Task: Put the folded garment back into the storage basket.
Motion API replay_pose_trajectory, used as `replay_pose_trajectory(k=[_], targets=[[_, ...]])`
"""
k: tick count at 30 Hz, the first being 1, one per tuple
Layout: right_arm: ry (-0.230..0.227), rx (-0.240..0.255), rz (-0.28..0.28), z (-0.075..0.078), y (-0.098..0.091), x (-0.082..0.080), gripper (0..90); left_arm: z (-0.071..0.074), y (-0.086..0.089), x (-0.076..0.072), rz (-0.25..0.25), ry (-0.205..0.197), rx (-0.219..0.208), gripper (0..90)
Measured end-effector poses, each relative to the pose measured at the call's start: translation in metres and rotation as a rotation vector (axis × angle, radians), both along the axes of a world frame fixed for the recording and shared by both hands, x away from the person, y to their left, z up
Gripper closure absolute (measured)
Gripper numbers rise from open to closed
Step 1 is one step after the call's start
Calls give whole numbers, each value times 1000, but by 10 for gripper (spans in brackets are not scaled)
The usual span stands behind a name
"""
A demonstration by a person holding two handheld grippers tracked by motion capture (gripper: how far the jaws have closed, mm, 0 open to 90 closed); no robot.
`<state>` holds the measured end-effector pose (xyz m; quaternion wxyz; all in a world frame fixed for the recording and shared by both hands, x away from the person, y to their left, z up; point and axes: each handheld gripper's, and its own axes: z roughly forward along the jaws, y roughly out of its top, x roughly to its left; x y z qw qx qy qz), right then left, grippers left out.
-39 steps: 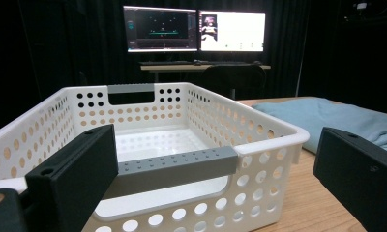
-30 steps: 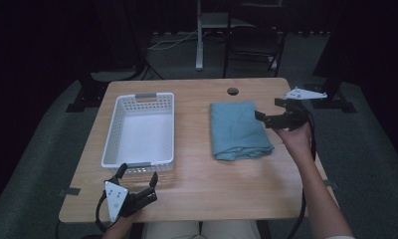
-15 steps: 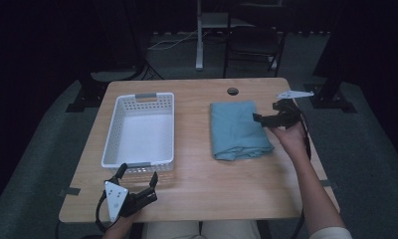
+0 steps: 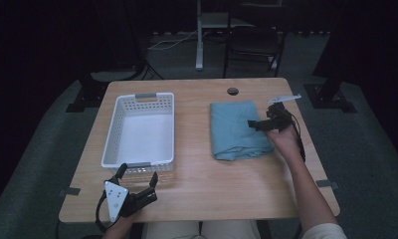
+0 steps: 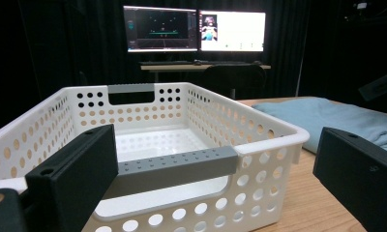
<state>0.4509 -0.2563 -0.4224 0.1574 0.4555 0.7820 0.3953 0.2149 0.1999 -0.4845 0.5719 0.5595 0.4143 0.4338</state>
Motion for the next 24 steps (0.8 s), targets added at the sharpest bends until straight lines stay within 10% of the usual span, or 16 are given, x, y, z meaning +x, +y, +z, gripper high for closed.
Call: replay_pose_trajectory(k=[24], targets=[[156, -21, 30, -33, 9, 15, 65, 0, 0, 0, -1, 0, 1, 34]])
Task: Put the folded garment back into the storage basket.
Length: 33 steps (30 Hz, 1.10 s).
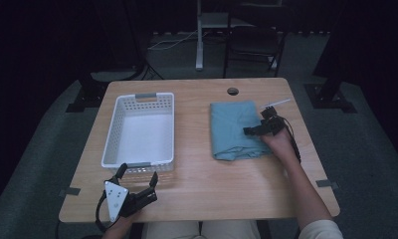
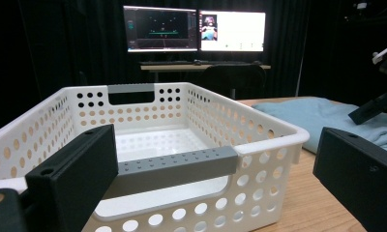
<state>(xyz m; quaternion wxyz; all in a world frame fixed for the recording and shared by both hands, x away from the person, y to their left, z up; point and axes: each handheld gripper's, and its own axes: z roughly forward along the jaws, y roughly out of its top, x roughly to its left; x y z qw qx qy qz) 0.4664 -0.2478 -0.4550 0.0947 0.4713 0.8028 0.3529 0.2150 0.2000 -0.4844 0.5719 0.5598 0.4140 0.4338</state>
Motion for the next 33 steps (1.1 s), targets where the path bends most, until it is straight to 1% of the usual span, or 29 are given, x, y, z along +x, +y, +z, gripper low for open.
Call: replay_pose_trajectory(k=[2, 3, 6, 8, 10, 11, 12, 13, 14, 15, 16, 17, 18, 20, 24, 26, 28, 31, 33], targets=[[24, 21, 4, -3, 0, 1, 68, 0, 0, 0, 0, 0, 0, 34], [33, 29, 12, -4, 0, 2, 96, 0, 0, 0, 0, -1, 0, 34], [36, 34, 18, -5, 0, 3, 105, 0, 0, 0, 0, -1, 0, 34], [35, 27, 18, -4, 1, 2, 104, 0, 0, 0, 0, -1, 0, 34], [41, 36, 35, -4, 2, 2, 103, 0, 0, 0, 0, -1, 0, 34], [37, 21, 47, -4, 3, 2, 86, 0, 0, 0, 0, -1, 0, 34], [35, 5, 60, -5, 6, 1, 39, 0, 0, 0, 0, -1, -1, 34], [29, -16, 67, -6, 10, 0, 26, 0, 0, 0, 0, 0, 0, 34], [21, -48, 69, -6, 13, 0, 26, 0, 0, 0, 0, 0, 0, 34], [24, -68, 67, -5, 15, 0, 30, 0, 0, 0, 0, 0, 0, 34], [21, -73, 69, -5, 16, 0, 60, 0, 0, 0, 0, 0, 0, 34], [21, -65, 71, -4, 16, -1, 103, 0, 0, 0, 0, 0, 0, 34], [19, -53, 78, -3, 15, -1, 166, 0, 0, 0, 0, 0, 0, 34], [28, -23, 81, -2, 15, -2, 259, 0, 0, 0, 0, -1, 0, 34], [47, 23, 85, -1, 13, -2, 393, 0, 0, 0, 0, 0, 0, 34], [64, 66, 89, -2, 9, -2, 472, 0, 0, 0, 0, -1, 0, 34], [77, 101, 88, -4, 6, -2, 533, 0, 0, 0, 0, 0, 0, 34], [96, 172, 95, -8, 1, -2, 597, 0, 0, 0, 0, 0, 0, 34], [91, 211, 96, -11, -1, -2, 609, 0, 0, 0, 0, 0, 0, 34]])
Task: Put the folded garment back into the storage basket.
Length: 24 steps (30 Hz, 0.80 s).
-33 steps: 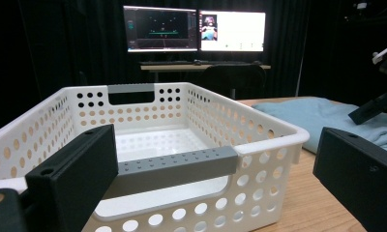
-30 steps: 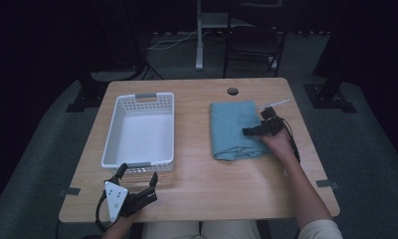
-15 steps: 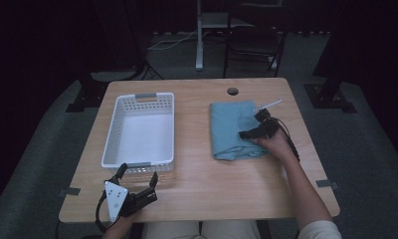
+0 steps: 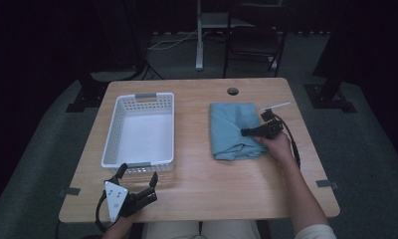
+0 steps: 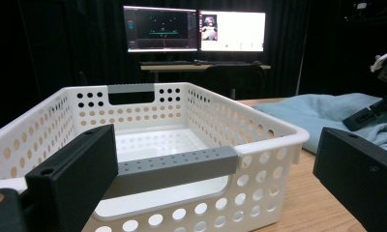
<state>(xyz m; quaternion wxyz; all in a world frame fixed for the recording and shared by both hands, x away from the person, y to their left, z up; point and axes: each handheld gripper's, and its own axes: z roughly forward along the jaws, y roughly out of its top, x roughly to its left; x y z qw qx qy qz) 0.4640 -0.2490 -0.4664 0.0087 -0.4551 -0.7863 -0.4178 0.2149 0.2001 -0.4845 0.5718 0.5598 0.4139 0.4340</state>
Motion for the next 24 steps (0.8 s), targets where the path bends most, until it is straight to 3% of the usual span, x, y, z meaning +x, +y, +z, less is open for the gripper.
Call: replay_pose_trajectory(k=[6, 10, 16, 20, 24], targets=[[-30, 53, -4, -5, -2, -4, 654, 0, 0, 0, 0, 0, 0, 34], [-46, 55, -3, -3, 2, -7, 676, 0, 0, 0, 0, 0, 0, 34], [-77, 73, -15, 6, 6, -11, 694, 0, 0, 0, 0, 0, 0, 34], [-98, 134, -21, 14, 7, -14, 698, 0, 0, 0, 0, 0, 0, 34], [-118, 147, -22, 24, 10, -17, 698, 0, 0, 0, 0, 0, 0, 34]])
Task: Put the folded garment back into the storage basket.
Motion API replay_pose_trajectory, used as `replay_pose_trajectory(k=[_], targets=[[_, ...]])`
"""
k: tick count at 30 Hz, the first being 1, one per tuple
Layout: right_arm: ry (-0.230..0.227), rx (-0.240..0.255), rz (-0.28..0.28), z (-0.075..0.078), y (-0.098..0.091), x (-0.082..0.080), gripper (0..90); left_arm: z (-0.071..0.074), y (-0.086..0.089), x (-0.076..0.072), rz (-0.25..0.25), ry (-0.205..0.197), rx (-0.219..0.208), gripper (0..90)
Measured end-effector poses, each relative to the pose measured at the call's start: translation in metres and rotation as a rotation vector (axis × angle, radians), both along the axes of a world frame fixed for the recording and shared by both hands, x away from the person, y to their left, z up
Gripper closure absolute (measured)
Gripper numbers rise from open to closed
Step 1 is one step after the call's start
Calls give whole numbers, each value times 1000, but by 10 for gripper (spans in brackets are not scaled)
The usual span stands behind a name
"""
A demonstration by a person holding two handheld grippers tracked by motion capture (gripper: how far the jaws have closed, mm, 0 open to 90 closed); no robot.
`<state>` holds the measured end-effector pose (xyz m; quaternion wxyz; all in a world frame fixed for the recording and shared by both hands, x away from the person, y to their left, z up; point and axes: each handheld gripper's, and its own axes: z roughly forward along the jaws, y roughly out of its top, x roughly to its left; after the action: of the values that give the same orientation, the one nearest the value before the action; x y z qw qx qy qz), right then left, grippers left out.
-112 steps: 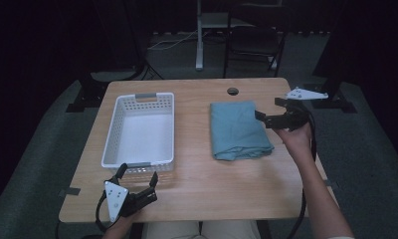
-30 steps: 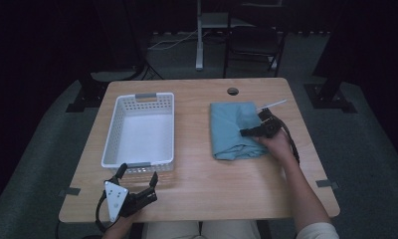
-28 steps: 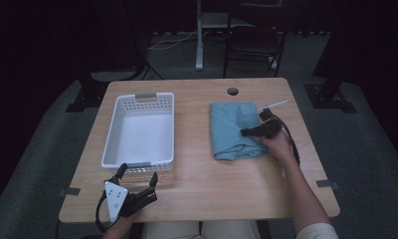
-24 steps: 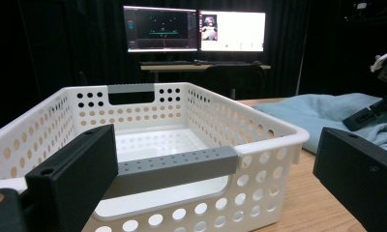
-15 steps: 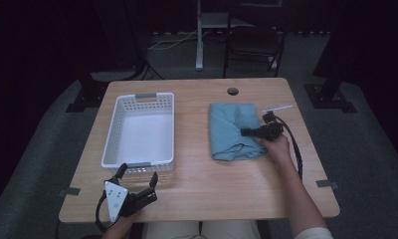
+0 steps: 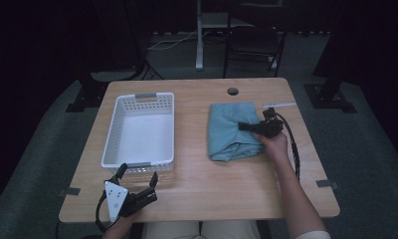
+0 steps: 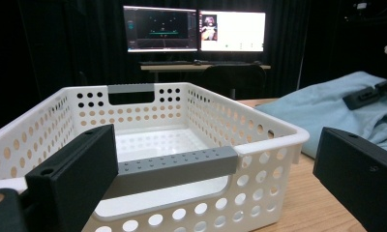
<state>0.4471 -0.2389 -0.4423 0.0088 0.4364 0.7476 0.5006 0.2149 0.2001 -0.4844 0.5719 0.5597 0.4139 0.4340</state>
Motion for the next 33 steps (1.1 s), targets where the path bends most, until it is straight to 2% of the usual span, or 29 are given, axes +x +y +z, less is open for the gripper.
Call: replay_pose_trajectory(k=[5, 11, 23, 33], targets=[[-25, 5, -19, 11, 2, -2, 699, 0, 0, 0, 0, 0, 0, 34], [-21, 64, -35, 18, -2, -4, 698, 0, 0, 0, -1, 0, 0, 34], [-52, 170, -46, 33, -9, -11, 697, 0, 0, 0, 0, 0, 0, 34], [-95, 183, -49, 56, -10, -18, 697, 0, 0, 0, 0, 0, 0, 34]])
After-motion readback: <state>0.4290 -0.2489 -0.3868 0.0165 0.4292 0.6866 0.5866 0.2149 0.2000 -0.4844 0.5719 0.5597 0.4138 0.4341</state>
